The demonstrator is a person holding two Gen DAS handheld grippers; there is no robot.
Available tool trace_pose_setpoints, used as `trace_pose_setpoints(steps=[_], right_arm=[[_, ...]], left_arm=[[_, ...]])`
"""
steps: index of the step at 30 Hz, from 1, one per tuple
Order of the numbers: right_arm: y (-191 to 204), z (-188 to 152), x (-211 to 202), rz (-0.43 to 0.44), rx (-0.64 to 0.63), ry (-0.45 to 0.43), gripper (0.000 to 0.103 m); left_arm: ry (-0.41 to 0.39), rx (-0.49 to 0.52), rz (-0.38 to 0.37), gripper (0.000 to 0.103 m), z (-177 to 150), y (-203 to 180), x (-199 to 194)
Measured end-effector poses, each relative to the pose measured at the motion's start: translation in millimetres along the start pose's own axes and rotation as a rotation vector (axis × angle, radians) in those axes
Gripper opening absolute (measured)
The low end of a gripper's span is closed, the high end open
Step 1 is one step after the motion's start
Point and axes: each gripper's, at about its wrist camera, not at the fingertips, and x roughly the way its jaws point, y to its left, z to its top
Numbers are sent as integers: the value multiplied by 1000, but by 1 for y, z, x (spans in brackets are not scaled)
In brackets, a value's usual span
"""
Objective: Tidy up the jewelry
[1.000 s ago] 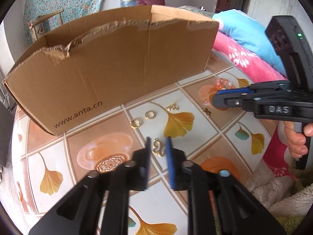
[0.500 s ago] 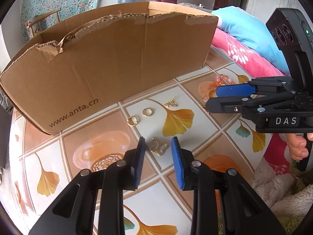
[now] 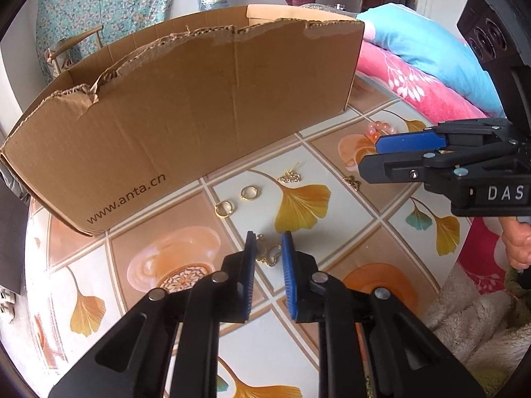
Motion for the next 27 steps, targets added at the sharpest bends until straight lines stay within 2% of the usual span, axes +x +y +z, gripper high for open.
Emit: trace_pose_setpoints(steps=[8,21,27], right_arm=[[-1,1,-1,3,8,-9,41],[-3,2,-7,-16,7,-29,41],[-2,0,-2,-23,-18,-8,41]], left_arm=[[-5,10,3,15,0,-1,0],[-23,-11,-33,15,-2,8,-9],[-40,-29,-30,15,-3,14,-18]])
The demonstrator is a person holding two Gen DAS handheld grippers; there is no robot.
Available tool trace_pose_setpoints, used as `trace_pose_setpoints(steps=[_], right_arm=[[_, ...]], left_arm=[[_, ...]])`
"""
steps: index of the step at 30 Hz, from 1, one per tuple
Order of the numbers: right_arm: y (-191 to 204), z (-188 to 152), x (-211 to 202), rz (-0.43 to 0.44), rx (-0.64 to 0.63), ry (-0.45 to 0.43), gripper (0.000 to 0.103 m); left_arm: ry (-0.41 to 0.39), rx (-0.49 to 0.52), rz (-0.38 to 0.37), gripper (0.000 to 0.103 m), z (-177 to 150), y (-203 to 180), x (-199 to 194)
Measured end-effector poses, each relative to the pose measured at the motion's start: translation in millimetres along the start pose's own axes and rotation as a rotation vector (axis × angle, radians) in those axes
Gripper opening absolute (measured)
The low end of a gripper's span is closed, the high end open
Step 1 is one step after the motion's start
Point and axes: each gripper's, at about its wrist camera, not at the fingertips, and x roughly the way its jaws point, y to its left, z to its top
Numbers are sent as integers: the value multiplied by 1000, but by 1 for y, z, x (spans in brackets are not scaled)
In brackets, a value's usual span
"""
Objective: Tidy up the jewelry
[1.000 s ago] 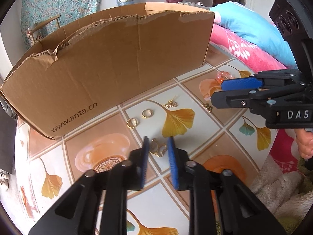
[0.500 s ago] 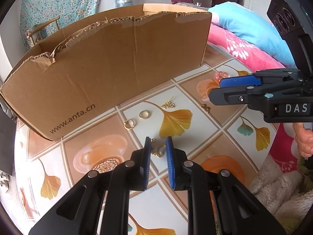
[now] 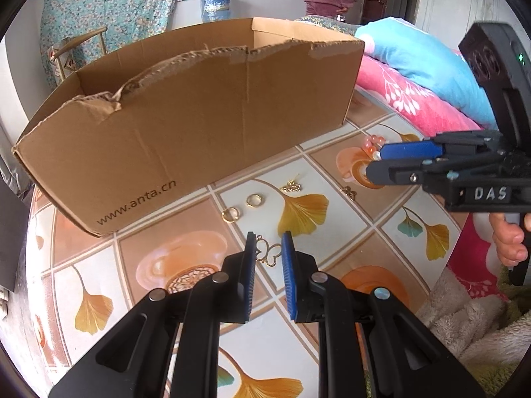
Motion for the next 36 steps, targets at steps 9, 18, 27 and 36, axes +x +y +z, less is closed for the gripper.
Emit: trace_pose_setpoints(steps=[9,18,27,36], right_arm=[[19,7,24,-24,-114,86,40],[34,19,46,-73,-148,196,19],[53,30,64,-120,-194,288,6],[53,36,68,-94,-165,289,0]], left_arm=[[-4,-34,1,15,-3,8,-6],[-16,-59,-18,15,-3,15,-5],[-38,-75,-27,15,-4,20,-7],[-63,-80,-30,15,-6,22,-13]])
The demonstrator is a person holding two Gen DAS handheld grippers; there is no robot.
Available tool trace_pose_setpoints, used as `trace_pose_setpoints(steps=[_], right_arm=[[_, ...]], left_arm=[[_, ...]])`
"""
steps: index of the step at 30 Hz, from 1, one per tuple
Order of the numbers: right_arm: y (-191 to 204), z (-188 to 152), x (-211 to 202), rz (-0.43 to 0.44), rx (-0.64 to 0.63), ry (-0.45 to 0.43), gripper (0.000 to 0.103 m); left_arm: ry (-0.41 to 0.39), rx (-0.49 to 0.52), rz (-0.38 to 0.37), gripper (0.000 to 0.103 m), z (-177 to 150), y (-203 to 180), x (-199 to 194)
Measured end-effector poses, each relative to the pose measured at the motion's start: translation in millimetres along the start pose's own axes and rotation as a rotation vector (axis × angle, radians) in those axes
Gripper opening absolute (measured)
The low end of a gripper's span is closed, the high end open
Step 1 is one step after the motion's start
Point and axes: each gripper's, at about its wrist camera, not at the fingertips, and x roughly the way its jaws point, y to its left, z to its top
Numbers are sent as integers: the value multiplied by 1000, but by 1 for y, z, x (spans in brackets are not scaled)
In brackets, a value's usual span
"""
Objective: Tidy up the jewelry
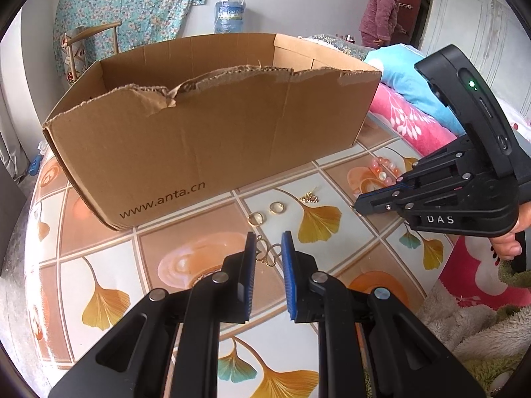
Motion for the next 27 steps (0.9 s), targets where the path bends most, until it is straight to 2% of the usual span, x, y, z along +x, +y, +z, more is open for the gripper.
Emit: trace_pose_setpoints(steps=[13,15,16,17,21,25,27], right_arm=[[-6,-16,-17,-1,22,-39,1],[-4,-17,-15,-2,31,-32,8],[-3,-17,-14,-2,34,-31,19],[-2,-17,-12,-4,34,-34,23],[5,-15,-6,-27,25,-42,22],[8,-16,-4,-39,15,-42,16],[9,-17,-4,-38,9,-39,9]], left_arm=[[-7,9,18,15,-2,-5,-6],[-8,9,18,15,-2,-5,-6],[-7,10,18,15,-2,-5,-6],[-7,10,19,15,-2,-5,-6],[-4,4,19,15,-2,-5,-6],[-7,0,20,15,-2,-3,-6],[-7,-5,20,15,-2,-2,-6]])
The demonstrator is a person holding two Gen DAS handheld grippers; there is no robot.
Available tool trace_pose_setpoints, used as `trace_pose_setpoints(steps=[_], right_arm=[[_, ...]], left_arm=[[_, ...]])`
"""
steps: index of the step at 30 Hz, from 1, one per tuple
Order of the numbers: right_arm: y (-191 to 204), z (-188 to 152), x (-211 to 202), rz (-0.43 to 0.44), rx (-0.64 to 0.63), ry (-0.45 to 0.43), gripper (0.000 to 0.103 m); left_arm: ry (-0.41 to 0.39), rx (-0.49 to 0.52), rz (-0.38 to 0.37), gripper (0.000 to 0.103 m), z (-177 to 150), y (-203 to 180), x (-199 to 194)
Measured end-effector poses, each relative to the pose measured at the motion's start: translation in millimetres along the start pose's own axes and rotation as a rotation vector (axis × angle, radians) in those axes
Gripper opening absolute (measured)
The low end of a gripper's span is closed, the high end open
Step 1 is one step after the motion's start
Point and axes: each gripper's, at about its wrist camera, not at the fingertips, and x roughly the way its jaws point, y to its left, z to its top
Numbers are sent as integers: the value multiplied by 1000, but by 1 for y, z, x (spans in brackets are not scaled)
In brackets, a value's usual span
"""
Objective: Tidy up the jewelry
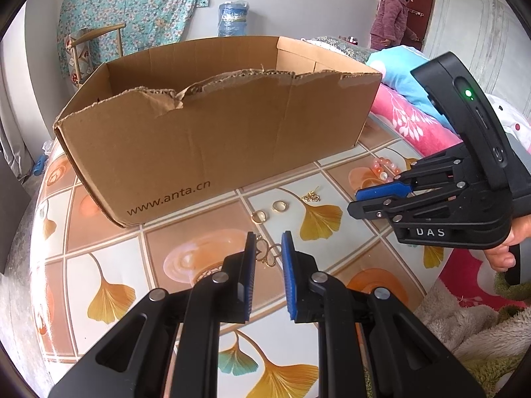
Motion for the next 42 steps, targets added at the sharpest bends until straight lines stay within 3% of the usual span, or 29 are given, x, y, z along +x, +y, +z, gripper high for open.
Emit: trace_pose_setpoints(steps=[10,19,26,32,36,42], right_arm=[[-9,-6,-1,86,69,-30,4],[-65,-10,4,250,184,-47,0],[-94,-15,1,305,236,-60,0],[-84,-14,-19,241,165,-39,10],[-69,-12,-24,152,63,-38,16],[-56,-11,-26,55,-58,-27,17]], left_arm=[[2,0,7,15,0,1,2],[5,10,28,15,2,-5,0],[12,15,42,15,3,-8,1],[23,11,41,15,3,-10,5],[26,12,35,15,2,-9,7],[33,13,23,15,3,-8,9]])
